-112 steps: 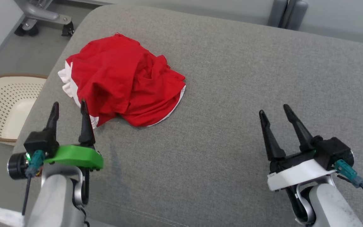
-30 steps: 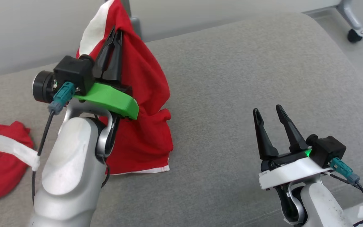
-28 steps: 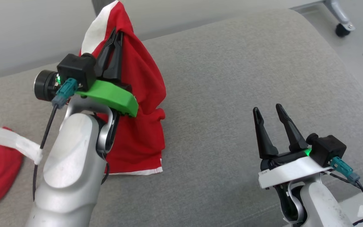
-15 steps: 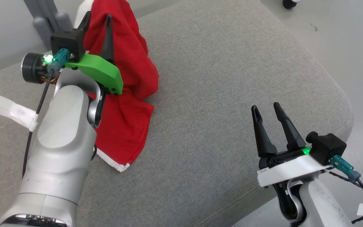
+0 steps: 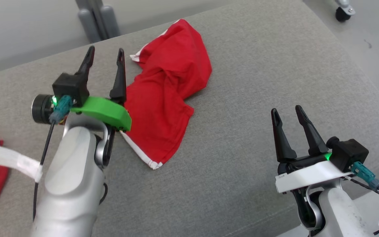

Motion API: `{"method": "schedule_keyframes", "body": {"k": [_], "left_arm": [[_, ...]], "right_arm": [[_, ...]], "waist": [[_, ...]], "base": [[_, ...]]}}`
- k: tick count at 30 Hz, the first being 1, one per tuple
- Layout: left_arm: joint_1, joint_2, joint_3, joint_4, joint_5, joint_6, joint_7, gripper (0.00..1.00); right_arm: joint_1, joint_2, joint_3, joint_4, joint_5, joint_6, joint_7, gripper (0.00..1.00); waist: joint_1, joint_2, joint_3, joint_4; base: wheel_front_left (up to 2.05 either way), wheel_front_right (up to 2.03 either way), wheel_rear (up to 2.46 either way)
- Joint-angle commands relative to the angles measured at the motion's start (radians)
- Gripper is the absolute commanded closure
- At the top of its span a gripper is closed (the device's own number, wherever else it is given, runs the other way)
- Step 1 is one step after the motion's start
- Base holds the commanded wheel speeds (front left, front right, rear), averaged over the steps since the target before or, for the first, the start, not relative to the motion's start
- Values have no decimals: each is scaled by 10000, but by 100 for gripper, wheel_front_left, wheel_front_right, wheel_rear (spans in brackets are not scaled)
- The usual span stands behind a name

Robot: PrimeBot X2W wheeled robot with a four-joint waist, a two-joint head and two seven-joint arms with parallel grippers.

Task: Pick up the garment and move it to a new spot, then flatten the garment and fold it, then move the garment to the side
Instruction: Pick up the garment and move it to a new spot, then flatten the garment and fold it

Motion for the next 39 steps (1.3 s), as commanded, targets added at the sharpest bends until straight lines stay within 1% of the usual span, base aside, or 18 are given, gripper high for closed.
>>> {"method": "schedule_keyframes", "body": {"k": [1, 3, 5, 7, 9, 14, 19, 23, 27, 35, 39], "left_arm": [[788, 69, 76, -391, 112, -126, -29, 0], [1545, 191, 200, -1182, 225, -253, -34, 0], [2348, 229, 353, -1844, 355, -285, -33, 0], [3094, 119, 723, -2470, 261, -133, -34, 0], [3740, 27, 860, -3007, 461, -103, -34, 0], [4919, -143, 976, -3842, 901, 128, -35, 0], [5873, -236, 698, -4398, 1118, 433, -36, 0], [6336, -241, 387, -4715, 580, 733, -36, 0], [6469, -238, 183, -4873, 328, 1051, -36, 0], [6330, -239, -75, -4991, 224, 1199, -36, 0], [6412, -239, -77, -4930, 263, 1163, -37, 0]], "right_arm": [[65, -16, -108, -29, -97, 1, -32, 0], [74, -14, -179, -49, -210, 1, -32, 0], [113, -15, -230, -58, -341, 1, -32, 0], [195, -19, -315, -62, -491, 1, -32, 0], [273, -14, -319, -26, -678, 1, -32, 0], [460, -17, -451, 14, -1013, 1, -32, 0], [692, -20, -549, 58, -1094, 1, -32, 0], [876, -18, -620, 71, -1071, 1, -32, 0], [988, -18, -682, 72, -1142, 1, -31, 0], [1030, -18, -626, 37, -1220, 1, -31, 0], [1028, -18, -598, 18, -1162, 1, -31, 0]], "waist": [[0, -1, -453, 1107], [0, -1, -542, 1463], [0, -1, -640, 1809], [0, -1, -734, 2125], [0, -1, -806, 2361], [0, -1, -947, 2715], [0, -1, -1136, 2893], [0, -1, -1256, 2964], [0, -1, -1301, 3101], [0, -1, -1220, 3368], [0, -1, -1207, 3359]], "base": [[0, 0, 0], [0, 0, 0], [0, 0, 0], [0, 0, 0], [0, 0, 0], [0, 0, 0], [0, 0, 0], [0, 0, 0], [0, 0, 0], [0, 0, 0], [0, 0, 0]]}}
